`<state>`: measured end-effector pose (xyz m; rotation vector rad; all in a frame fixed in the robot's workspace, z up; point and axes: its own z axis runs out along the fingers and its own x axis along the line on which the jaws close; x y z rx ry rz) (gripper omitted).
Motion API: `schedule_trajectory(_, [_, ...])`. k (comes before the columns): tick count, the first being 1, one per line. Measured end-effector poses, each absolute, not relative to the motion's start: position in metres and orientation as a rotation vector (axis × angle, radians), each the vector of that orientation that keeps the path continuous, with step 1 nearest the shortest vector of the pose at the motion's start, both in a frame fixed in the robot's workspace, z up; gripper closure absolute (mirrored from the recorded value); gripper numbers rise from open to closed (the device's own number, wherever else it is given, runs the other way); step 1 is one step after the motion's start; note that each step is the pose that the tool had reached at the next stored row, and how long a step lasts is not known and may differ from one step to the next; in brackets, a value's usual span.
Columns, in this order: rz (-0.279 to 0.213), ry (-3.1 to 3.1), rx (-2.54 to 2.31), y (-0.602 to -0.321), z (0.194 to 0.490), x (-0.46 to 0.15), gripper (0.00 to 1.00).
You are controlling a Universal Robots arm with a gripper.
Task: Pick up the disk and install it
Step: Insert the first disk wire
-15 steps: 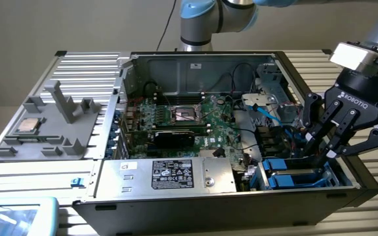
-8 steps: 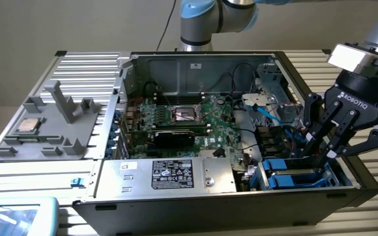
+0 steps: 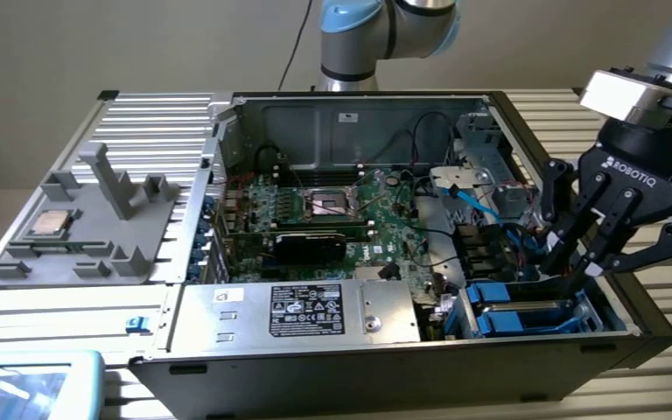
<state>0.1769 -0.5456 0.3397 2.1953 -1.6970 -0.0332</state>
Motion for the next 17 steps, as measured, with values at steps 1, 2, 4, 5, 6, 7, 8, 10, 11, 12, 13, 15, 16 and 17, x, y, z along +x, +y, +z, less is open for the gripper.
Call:
schedule_trajectory(1, [-0.030,-1.700,2.198,-0.5456,0.3401,0.1758,0.69])
schedule_trajectory(2, [-0.030,-1.700,2.198,-0.5456,0.3400,0.1750,0.69])
schedule_trajectory(4, [-0.030,-1.700,2.198,-0.5457,0.3401,0.1744,0.69])
schedule_trajectory(5, [-0.030,-1.700,2.198,-0.5456,0.3401,0.1744,0.69])
schedule_trajectory(6, [-0.030,-1.701,2.199,-0.5456,0.3405,0.1741,0.69])
schedule_trajectory(7, [-0.028,-1.703,2.201,-0.5458,0.3420,0.1733,0.69])
schedule_trajectory(8, [-0.027,-1.704,2.202,-0.5460,0.3435,0.1729,0.69])
schedule_trajectory(10, [-0.024,-1.706,2.204,-0.5467,0.3466,0.1725,0.69])
schedule_trajectory(11, [-0.022,-1.708,2.207,-0.5472,0.3474,0.1724,0.69])
schedule_trajectory(12, [-0.019,-1.711,2.210,-0.5476,0.3479,0.1724,0.69])
schedule_trajectory(13, [-0.016,-1.715,2.214,-0.5480,0.3482,0.1724,0.69])
schedule_trajectory(15, [-0.014,-1.723,2.224,-0.5488,0.3483,0.1724,0.69])
schedule_trajectory(16, [-0.014,-1.727,2.229,-0.5491,0.3484,0.1724,0.69])
schedule_trajectory(17, [-0.017,-1.730,2.234,-0.5495,0.3483,0.1723,0.69])
